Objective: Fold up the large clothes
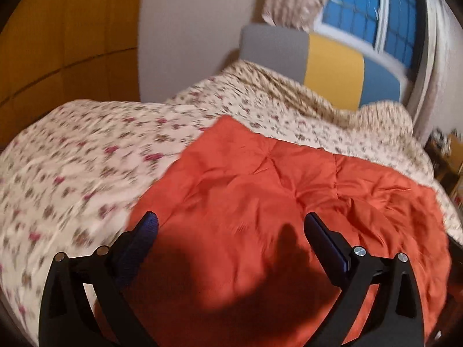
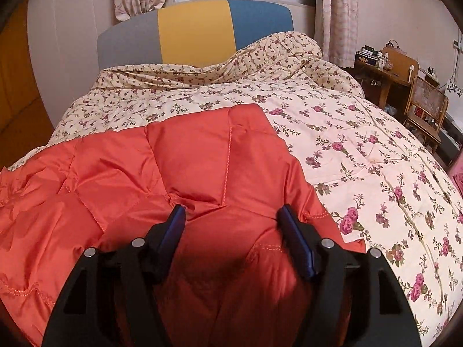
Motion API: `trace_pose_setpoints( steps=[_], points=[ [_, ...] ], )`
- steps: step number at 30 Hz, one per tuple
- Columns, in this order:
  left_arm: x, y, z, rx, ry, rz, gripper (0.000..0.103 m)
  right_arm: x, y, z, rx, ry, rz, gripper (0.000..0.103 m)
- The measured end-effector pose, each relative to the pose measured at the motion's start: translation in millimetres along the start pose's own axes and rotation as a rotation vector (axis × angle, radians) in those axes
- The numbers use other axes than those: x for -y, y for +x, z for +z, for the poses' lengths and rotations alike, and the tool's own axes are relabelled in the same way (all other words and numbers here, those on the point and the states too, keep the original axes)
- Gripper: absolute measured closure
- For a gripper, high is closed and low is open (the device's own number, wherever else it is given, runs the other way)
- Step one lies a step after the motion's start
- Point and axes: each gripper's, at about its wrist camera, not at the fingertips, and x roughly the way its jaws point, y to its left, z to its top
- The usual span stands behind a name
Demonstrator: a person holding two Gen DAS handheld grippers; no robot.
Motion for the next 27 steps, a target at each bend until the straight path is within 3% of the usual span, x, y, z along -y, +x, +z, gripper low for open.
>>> trace_pose_setpoints(
  steps=[5,10,12,18,27],
  points=[
    [-31,-29,-22,0.003,-0.084,0.036,0.003,-2,-7,1,-0.005,-0.005,0.015,0.031],
    [-59,-36,-37,-0.067,-0.194,0.042,0.003,-9,-25,-2,0.004,-0.031,0.029,0.025],
    [-65,-41,-44,-0.076,-0.236,0.021,0.003,-12,-36,-6,0.011,-0.035,0.049,0.025],
    [-66,-55,-65,-0.128,-0.356,-0.163,0.003,-22,-65,-17,0.023,-0.031,0.108,0.025],
    [-42,-61,-81,-0.173,-0.333,-0.261,0.004,-38,-112,-44,0.019,-0.003,0.223,0.025]
  ],
)
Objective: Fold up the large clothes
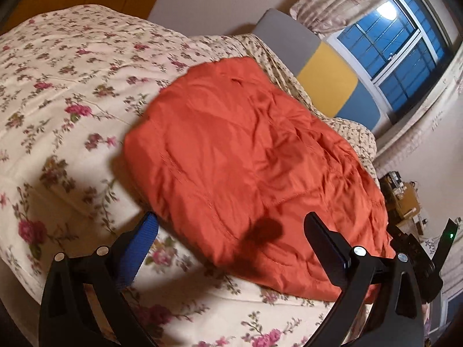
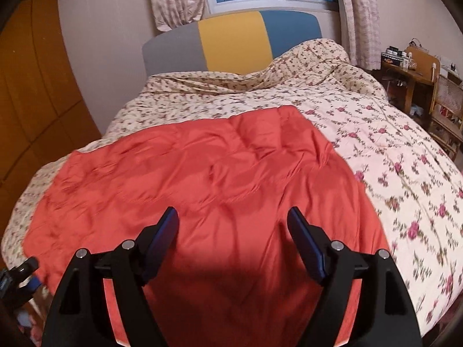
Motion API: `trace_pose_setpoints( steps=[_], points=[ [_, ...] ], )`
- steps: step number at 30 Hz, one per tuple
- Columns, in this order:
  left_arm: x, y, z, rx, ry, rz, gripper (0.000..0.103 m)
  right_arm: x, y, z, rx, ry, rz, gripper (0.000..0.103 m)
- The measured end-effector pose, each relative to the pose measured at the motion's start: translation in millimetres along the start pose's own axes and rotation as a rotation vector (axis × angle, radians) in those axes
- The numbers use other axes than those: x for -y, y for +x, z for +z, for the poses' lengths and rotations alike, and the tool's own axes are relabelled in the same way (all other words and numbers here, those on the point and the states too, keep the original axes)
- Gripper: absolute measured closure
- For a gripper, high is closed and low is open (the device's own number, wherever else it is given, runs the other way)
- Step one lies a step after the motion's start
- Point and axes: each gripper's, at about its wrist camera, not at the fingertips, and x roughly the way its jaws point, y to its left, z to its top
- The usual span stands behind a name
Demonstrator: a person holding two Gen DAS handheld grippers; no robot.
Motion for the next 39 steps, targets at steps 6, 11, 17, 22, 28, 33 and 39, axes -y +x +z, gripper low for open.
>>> trace_pose_setpoints(
  steps=[6,11,17,22,28,33,39],
  points=[
    [-5,-1,-3,0.000,-0.031,-0.016,0.018,-18,-22,-23,-0.020,-0.006,0.112,0.057],
    [-11,-1,0,0.007,-0.065,-0.045,0.022,-41,-31,-38,-0.025,-0.068,0.208,0.085],
    [-20,4,3,0.020,-0.103,-0.071,0.022,-65,-19,-48,-0.058,-0.127,0.247,0.091],
    [-19,6,2,0.039,-0.106,-0.081,0.022,-80,7,-57,-0.099,-0.154,0.212,0.092],
    [-22,12,4,0.072,-0.130,-0.095,0.022,-82,34,-78,-0.091,-0.201,0.188,0.094],
    [-20,21,7,0.107,-0.140,-0.099,0.022,-80,37,-83,-0.078,-0.193,0.192,0.094],
    [-19,25,9,0.148,-0.227,-0.080,0.030,-79,33,-87,-0.066,-0.190,0.188,0.094]
  ],
)
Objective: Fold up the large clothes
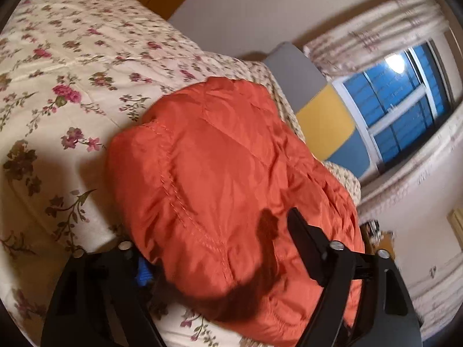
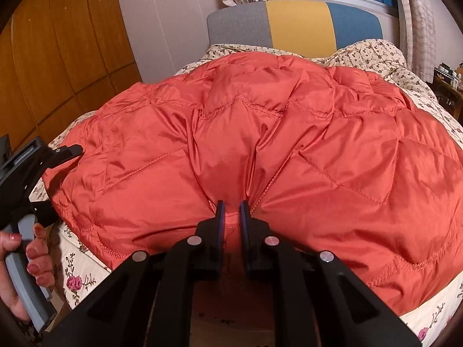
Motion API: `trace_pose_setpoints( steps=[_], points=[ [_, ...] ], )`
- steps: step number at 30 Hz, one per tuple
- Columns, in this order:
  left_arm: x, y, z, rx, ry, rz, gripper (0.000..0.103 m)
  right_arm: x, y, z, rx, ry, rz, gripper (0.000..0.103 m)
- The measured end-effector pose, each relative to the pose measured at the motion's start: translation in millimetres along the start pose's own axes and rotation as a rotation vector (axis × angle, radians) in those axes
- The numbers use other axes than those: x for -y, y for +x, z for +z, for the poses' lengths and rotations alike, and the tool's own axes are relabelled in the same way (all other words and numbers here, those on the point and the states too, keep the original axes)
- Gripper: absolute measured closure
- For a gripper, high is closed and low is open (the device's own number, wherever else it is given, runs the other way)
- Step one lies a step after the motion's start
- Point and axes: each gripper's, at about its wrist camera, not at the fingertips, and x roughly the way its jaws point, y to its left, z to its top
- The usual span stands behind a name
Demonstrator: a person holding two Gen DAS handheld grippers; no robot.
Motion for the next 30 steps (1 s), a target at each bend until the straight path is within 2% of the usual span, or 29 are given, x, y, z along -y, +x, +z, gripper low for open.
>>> trace_pose_setpoints(
  steps=[1,8,9,10,12,15,19,25,30],
  points=[
    [-2,1,2,0.004,-0.040,0.006,0.033,0,0,0,0.000,0.001,0.000,0.094],
    [-11,8,13,-0.012,-0.188,-0.084,0.033,-2,-2,-3,0.009,-0.008,-0.003,0.094],
    [-14,8,15,-0.015,-0.207,-0.101,0.036,-2,-2,-3,0.010,-0.007,-0.002,0.094],
    [-16,8,15,-0.021,-0.225,-0.103,0.050,-2,-2,-4,0.010,-0.005,-0.001,0.094],
    [-23,10,15,-0.041,-0.274,-0.103,0.062,-1,-2,-4,0.010,0.000,0.004,0.094],
    [-23,4,15,-0.038,-0.289,-0.117,0.072,-1,-3,-4,0.009,0.001,0.004,0.094],
    [6,-12,19,0.011,-0.190,-0.109,0.078,1,-3,-5,0.007,0.004,0.002,0.094],
    [72,-38,18,0.095,0.075,-0.129,0.078,5,-3,-5,0.006,0.026,0.010,0.094],
    [130,-52,5,0.128,0.292,-0.178,0.078,15,-1,-1,-0.010,0.080,0.040,0.094]
  ],
)
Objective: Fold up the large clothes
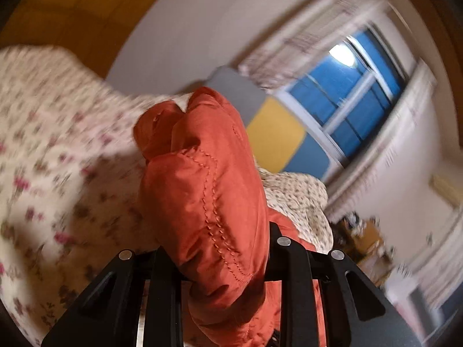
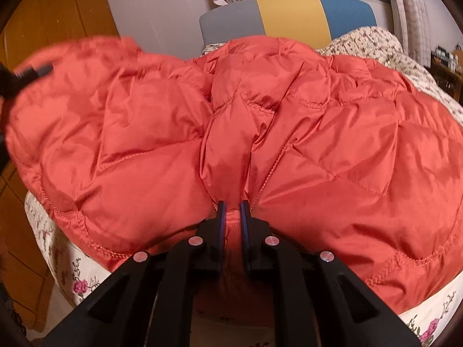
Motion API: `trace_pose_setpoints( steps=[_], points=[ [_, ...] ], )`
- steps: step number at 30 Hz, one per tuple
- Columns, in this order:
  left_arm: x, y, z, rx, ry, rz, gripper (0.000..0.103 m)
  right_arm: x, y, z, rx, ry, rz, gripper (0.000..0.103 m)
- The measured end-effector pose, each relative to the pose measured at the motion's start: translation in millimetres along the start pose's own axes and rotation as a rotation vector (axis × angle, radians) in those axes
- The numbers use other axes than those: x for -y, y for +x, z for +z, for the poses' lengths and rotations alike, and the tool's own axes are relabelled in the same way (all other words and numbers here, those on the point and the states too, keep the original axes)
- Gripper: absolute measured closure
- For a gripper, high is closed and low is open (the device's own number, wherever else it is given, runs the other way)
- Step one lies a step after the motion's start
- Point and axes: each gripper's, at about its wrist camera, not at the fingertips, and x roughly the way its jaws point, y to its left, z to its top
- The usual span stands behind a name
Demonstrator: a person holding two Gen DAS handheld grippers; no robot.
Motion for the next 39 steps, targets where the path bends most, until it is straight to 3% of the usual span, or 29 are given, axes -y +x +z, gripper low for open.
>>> trace_pose_setpoints(
  steps=[4,7,9,11,13,17,21,25,29,34,39],
  points=[
    [48,0,-4,0.002,0.173,-0.044,0.078,9,-1,4,-0.020,0.035,0.037,0.094],
    [76,0,-12,0.008,0.278,-0.068,0.078,24,-8,12,-0.034,0.109,0.114,0.094],
    [84,1,-14,0.011,0.314,-0.077,0.078,36,-23,21,0.019,0.157,0.163,0.091],
    [88,2,-16,0.008,0.330,-0.076,0.078,42,-38,38,0.104,0.152,0.172,0.091],
    [86,3,-16,0.009,0.332,-0.071,0.078,45,-40,56,0.128,0.142,0.159,0.091],
    [84,2,-18,0.004,0.326,-0.065,0.078,59,-6,84,0.071,0.178,0.130,0.091],
    [87,0,-23,-0.008,0.343,-0.066,0.078,62,36,78,0.003,0.186,0.102,0.095],
    [92,5,-30,-0.018,0.366,-0.076,0.078,67,41,76,0.000,0.173,0.107,0.095],
    [110,6,-38,-0.009,0.419,-0.096,0.078,84,6,65,0.068,0.244,0.174,0.085],
    [134,10,-54,-0.007,0.518,-0.115,0.077,116,-51,48,0.159,0.275,0.111,0.080],
    [163,22,-78,-0.027,0.622,-0.143,0.076,174,-97,20,0.182,0.391,0.026,0.080]
  ],
)
